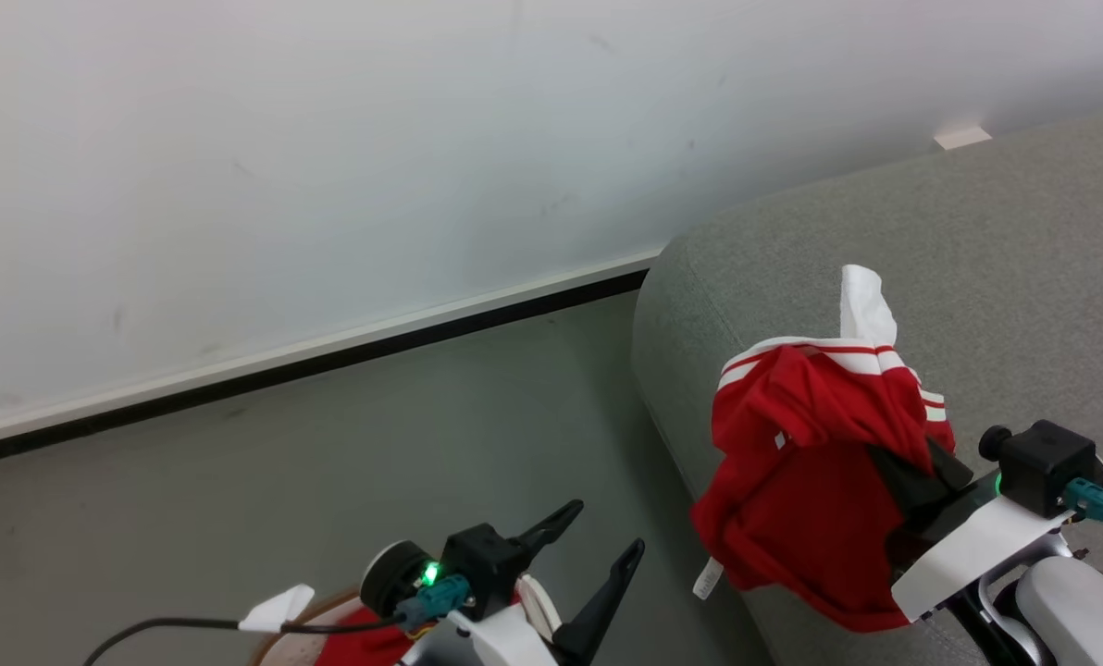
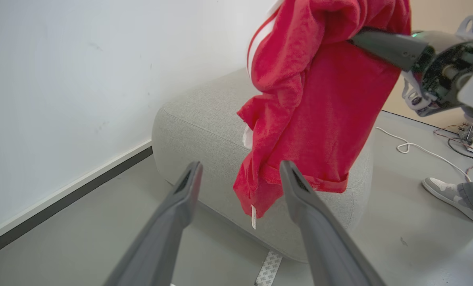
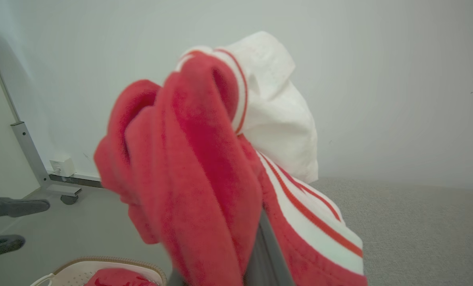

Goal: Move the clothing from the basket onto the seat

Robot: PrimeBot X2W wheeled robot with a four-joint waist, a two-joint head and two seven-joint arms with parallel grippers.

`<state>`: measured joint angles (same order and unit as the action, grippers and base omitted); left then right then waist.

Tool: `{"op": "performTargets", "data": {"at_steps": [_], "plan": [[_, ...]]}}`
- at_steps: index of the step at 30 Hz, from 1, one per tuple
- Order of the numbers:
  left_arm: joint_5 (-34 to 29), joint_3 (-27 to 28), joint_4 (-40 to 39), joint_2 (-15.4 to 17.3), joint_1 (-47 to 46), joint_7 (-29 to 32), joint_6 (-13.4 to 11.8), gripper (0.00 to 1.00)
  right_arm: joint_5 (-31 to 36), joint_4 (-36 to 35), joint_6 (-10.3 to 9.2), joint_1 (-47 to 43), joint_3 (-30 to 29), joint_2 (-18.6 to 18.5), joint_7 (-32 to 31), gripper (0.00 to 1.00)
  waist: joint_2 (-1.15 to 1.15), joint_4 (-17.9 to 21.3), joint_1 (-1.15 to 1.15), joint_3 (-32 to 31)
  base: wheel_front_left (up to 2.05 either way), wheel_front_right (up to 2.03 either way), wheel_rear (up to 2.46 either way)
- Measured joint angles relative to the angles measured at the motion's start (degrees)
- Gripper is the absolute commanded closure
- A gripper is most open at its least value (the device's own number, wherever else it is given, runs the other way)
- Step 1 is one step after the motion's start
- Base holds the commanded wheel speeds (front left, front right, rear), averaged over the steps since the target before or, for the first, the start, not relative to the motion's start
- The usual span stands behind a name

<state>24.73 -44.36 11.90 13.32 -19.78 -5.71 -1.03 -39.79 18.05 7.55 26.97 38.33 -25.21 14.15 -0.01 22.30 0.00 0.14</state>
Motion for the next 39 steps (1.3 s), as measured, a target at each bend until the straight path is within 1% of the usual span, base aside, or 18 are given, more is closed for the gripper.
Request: {"op": "performTargets", "data": {"at_steps": [6,10,12,18,21,26,30,34,36,38,39], "plan": [[-0.1,-0.6,-1.1,0.4,-0.8,0.3,0.5,0.00,1.2,-0.6,0.00,-0.3,-5.8,0.0,-2.3,1.00,0.00,0.7,0.00,3.0,0.00,0.00,0.00],[-1.1,-0.6,-3.3,2.5,-2.9,1.4,1.4,0.00,3.0,-1.4,0.00,2.0,-12.0,0.8,-3.7,1.00,0.00,0.1,0.00,6.6,0.00,0.00,0.00],[-2.0,-0.4,-4.5,4.1,-4.3,2.0,2.1,0.00,4.3,-1.7,0.00,4.9,-15.9,1.7,-4.7,1.00,0.00,-0.3,0.01,8.9,0.00,0.00,0.00],[-3.4,0.8,-8.9,9.0,-10.0,4.0,4.4,0.00,9.9,-2.4,0.00,15.5,-28.2,3.2,-10.0,1.00,0.00,-2.1,0.01,16.8,0.00,0.00,0.00],[-3.7,1.6,-11.1,11.1,-13.2,4.7,5.3,0.00,13.9,-1.9,0.01,21.5,-34.6,3.5,-13.4,1.00,0.01,-3.3,0.01,21.2,0.00,0.00,0.00],[-4.0,2.5,-14.4,12.4,-17.5,5.1,6.3,0.00,21.5,0.2,0.01,30.5,-46.7,2.2,-18.3,1.00,0.01,-5.8,0.02,28.1,0.00,0.00,0.00],[-3.4,3.3,-16.4,13.2,-18.9,4.7,6.6,0.00,28.4,1.2,0.01,33.2,-55.1,1.8,-20.8,1.00,0.01,-8.1,0.02,32.9,0.00,0.00,0.00],[-2.9,3.3,-17.1,14.4,-18.6,4.1,6.9,0.00,34.8,2.2,0.01,32.6,-65.2,4.0,-21.5,1.00,0.01,-10.5,0.02,36.6,0.00,0.00,0.00],[-2.6,3.4,-17.0,14.9,-18.2,3.7,6.9,0.00,37.8,2.7,0.00,30.9,-69.9,6.3,-20.4,1.00,0.01,-11.7,0.02,37.9,0.00,0.00,0.00],[-2.4,3.5,-16.7,15.2,-17.5,3.5,6.9,0.00,40.5,3.9,0.00,28.9,-73.8,9.4,-19.2,1.00,0.01,-12.6,0.02,38.9,0.00,0.00,0.00],[-2.4,3.4,-16.5,15.3,-17.2,3.1,6.9,0.00,41.6,4.6,0.00,27.8,-75.3,10.9,-18.9,0.90,0.01,-13.0,0.02,39.2,0.00,0.00,0.00]]}}
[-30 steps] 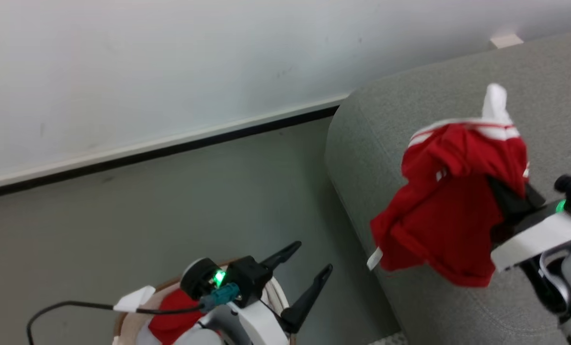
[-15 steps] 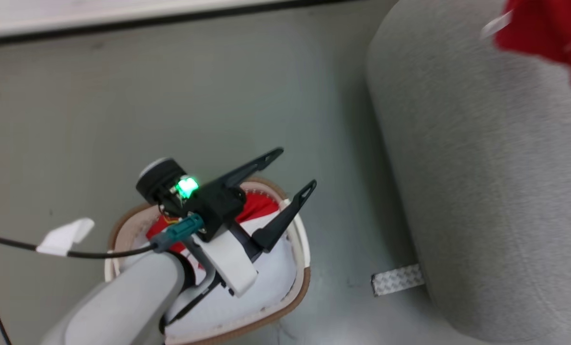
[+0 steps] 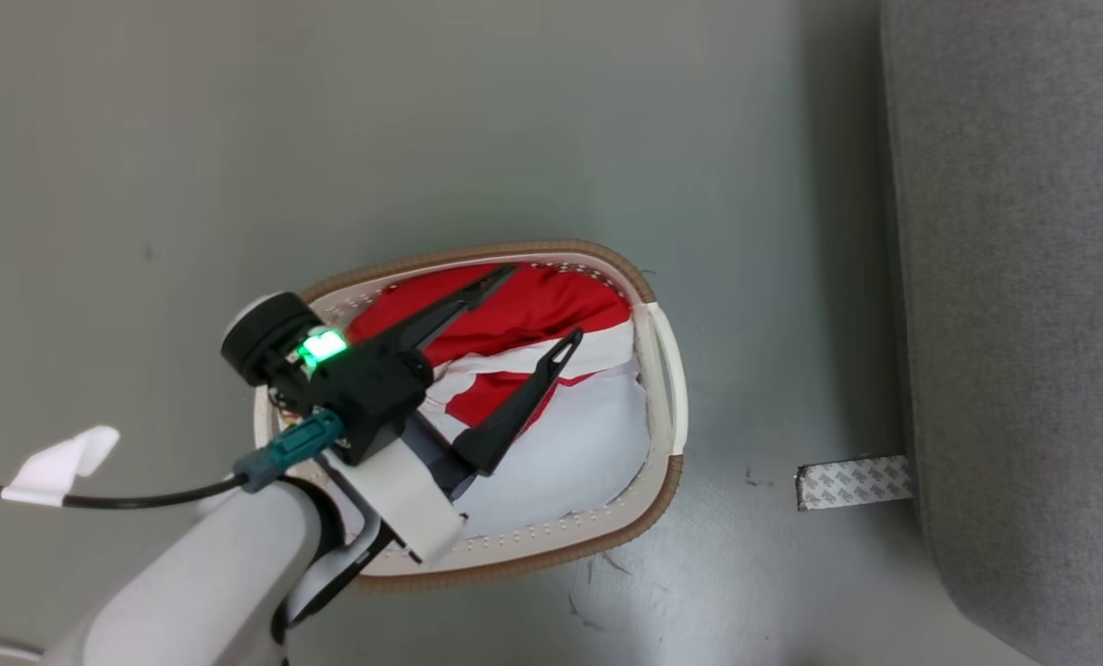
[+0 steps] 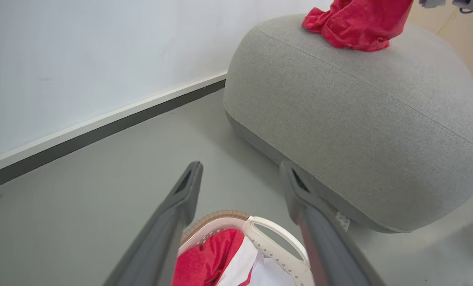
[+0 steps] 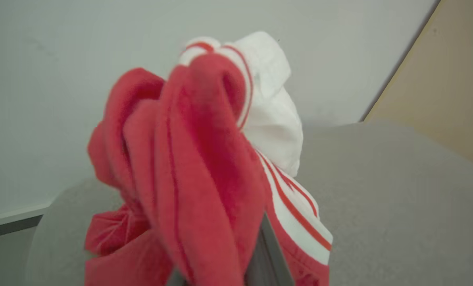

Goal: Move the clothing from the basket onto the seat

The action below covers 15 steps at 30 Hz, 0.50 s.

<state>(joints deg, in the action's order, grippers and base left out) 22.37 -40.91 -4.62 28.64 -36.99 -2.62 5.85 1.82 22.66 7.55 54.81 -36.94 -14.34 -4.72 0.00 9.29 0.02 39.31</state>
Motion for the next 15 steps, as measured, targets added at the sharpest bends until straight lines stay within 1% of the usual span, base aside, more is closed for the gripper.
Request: {"op": "performTargets", "data": {"at_steps": [1,2,3,5,7,10,15], "plan": [[0.0,0.0,0.2,0.2,0.2,-0.1,0.0,0.00,1.1,1.1,0.01,-1.0,-1.1,1.2,0.2,0.65,0.00,-0.3,0.00,0.1,0.00,0.00,0.00],[0.1,-0.1,0.4,0.4,0.5,-0.2,0.0,0.00,2.2,2.2,0.01,-1.7,-2.5,2.4,0.2,0.04,0.00,-0.4,0.00,0.0,0.00,0.00,0.00],[0.1,-0.3,0.6,0.8,0.8,-0.2,0.0,0.00,2.8,3.1,0.01,-2.4,-3.7,3.3,0.3,0.00,0.00,-0.3,0.00,-0.2,0.00,0.00,0.00],[0.1,-0.3,1.0,1.3,1.2,-0.3,0.0,0.00,3.7,4.1,0.01,-2.9,-5.3,4.2,1.6,0.00,0.00,-0.1,-0.01,-1.0,0.00,0.00,0.00],[0.3,0.0,1.4,1.8,1.5,-0.4,-0.2,0.00,3.9,5.5,0.00,-3.2,-5.4,4.8,2.2,0.00,0.00,0.3,-0.01,-1.8,0.00,0.00,0.00],[0.7,0.4,2.1,2.1,2.6,-0.6,-0.9,0.00,4.2,7.4,0.01,-5.8,-3.2,5.9,2.6,0.00,0.00,0.9,-0.01,-3.6,0.00,0.00,0.00],[2.0,0.5,3.1,1.7,4.7,-1.3,-2.4,0.00,3.1,7.2,0.00,-10.9,0.7,5.8,5.6,0.00,0.00,1.8,-0.01,-7.7,0.00,0.00,0.00]]}}
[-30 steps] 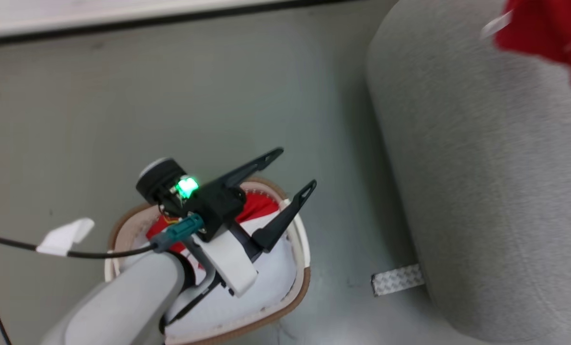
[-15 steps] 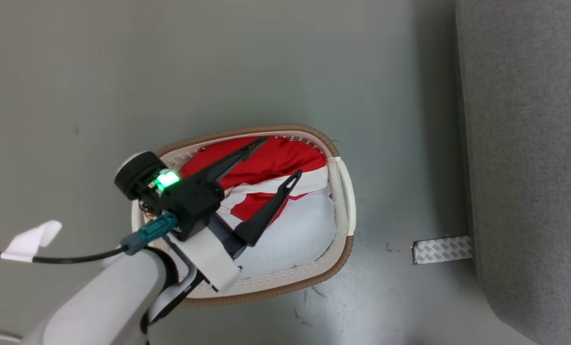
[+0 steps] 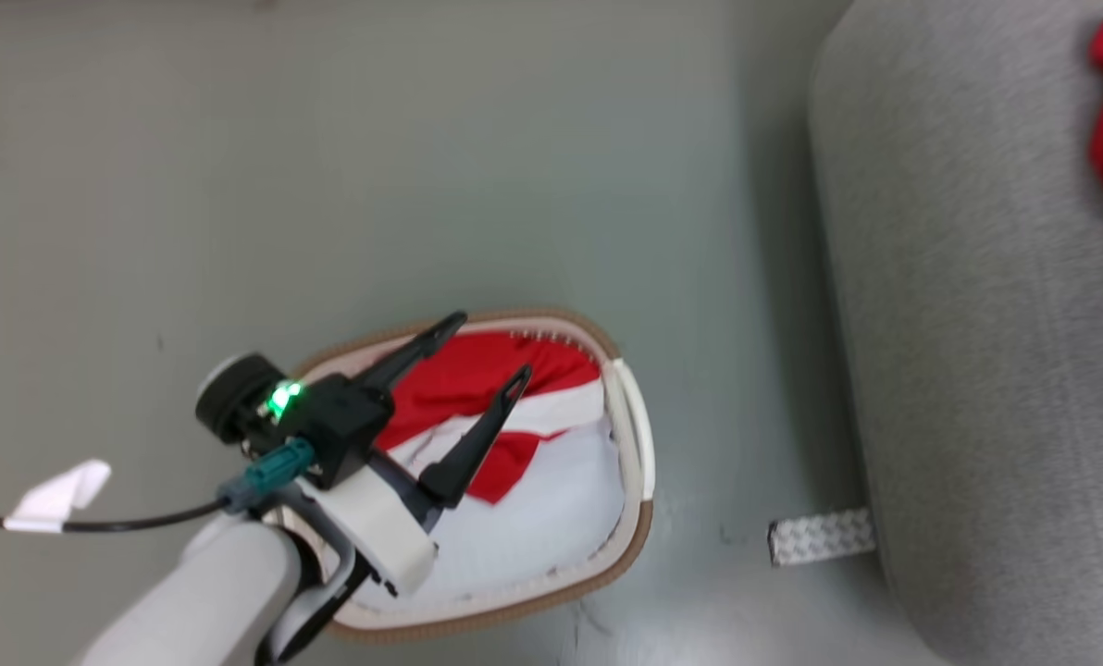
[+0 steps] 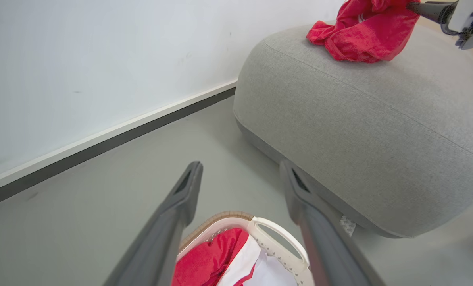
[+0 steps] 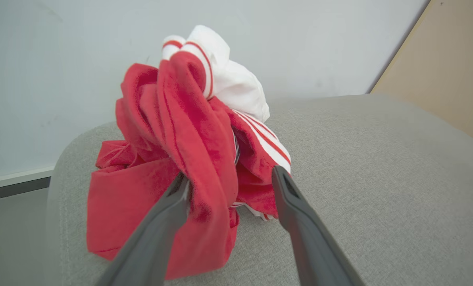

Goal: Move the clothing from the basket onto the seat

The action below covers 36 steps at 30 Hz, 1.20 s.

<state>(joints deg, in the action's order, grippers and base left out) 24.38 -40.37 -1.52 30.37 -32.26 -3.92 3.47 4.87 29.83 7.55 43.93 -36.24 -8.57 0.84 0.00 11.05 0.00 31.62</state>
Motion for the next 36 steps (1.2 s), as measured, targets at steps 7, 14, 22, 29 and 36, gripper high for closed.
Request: {"op": "performTargets", "data": {"at_steps": [7,14,22,29,36], "plan": [[2.5,0.5,3.2,-2.2,5.0,-2.2,-2.9,0.00,-6.0,-5.4,0.01,-9.1,5.1,2.3,3.4,0.00,0.00,0.8,0.00,-7.7,0.00,0.00,0.00],[5.2,1.5,6.7,-4.2,10.6,-5.6,-6.3,0.00,-7.0,-12.9,0.00,-19.4,11.8,2.8,4.8,0.00,0.00,1.2,-0.01,-16.5,0.00,0.00,0.00],[7.5,5.4,10.0,-7.2,17.8,-10.4,-11.2,0.00,-7.4,-20.6,0.00,-29.0,20.8,2.0,7.9,0.00,0.00,-0.4,-0.02,-25.7,0.00,0.00,0.00],[5.5,14.0,9.4,-9.5,25.6,-11.2,-13.0,0.00,-8.1,-20.2,0.00,-35.3,28.5,4.2,11.2,0.00,0.00,-3.4,-0.02,-30.1,0.00,0.00,0.00],[-0.4,23.4,8.7,-13.5,33.1,-11.2,-10.7,0.00,-12.2,-13.4,0.00,-39.8,34.7,5.6,13.8,0.00,0.00,-6.2,-0.02,-31.9,0.00,0.00,0.00]]}}
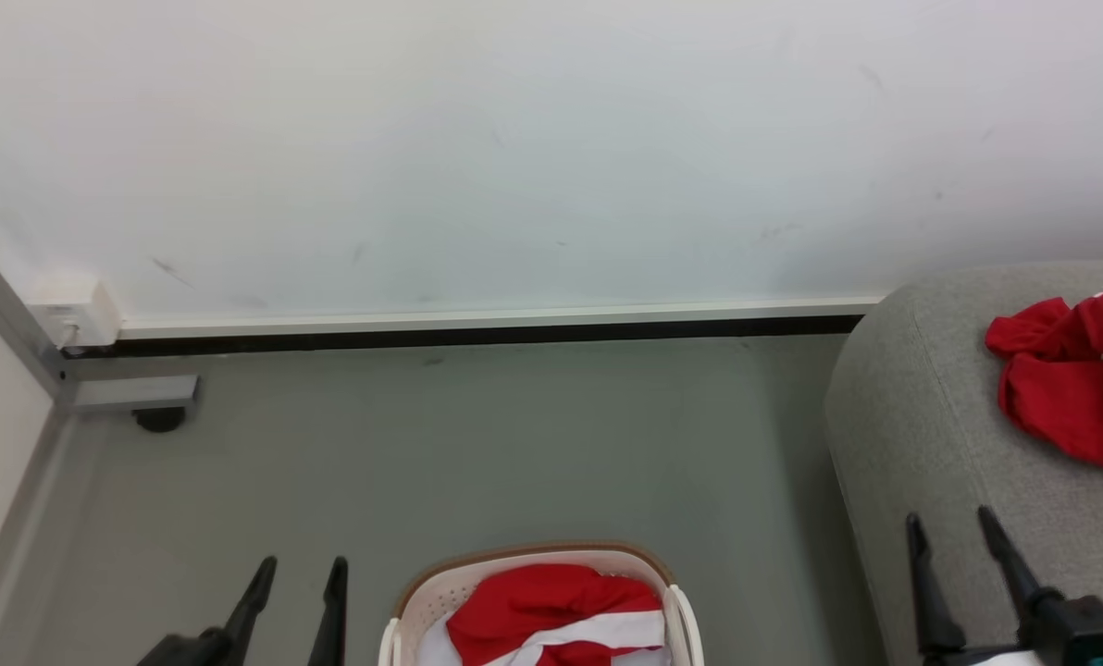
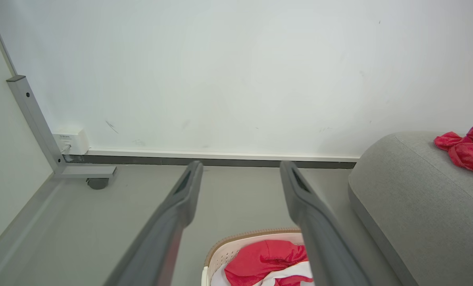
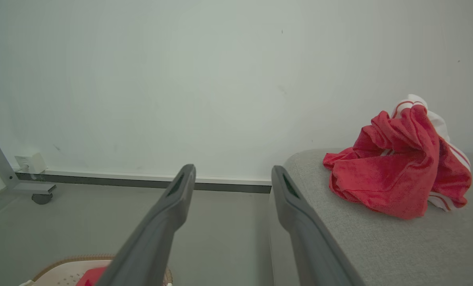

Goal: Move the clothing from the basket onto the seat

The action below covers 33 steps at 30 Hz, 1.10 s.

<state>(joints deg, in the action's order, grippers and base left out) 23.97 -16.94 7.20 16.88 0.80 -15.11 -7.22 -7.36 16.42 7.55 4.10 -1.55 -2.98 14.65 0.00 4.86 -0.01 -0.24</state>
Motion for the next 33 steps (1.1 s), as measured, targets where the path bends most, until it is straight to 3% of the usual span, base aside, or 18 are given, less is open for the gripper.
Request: {"op": "performTargets", "data": {"at_steps": [15,24,33], "plan": [[-10.1,18.1,2.1,-9.9,8.4,0.0,10.8,0.00,-2.9,3.5,0.00,-2.4,5.2,0.1,0.4,0.00,0.00,-1.4,0.01,-1.7,0.00,0.00,0.00],[-12.9,23.0,2.0,-12.8,8.8,0.0,13.6,0.00,-3.7,4.1,0.00,-2.9,6.9,0.2,0.4,0.00,0.00,-1.9,0.01,-1.5,0.00,0.00,0.00],[-13.9,23.9,1.3,-13.6,8.4,0.0,14.4,0.00,-3.8,4.0,0.00,-2.9,7.5,0.2,0.4,0.00,0.00,-1.4,0.01,-0.7,0.00,0.00,0.00]]}}
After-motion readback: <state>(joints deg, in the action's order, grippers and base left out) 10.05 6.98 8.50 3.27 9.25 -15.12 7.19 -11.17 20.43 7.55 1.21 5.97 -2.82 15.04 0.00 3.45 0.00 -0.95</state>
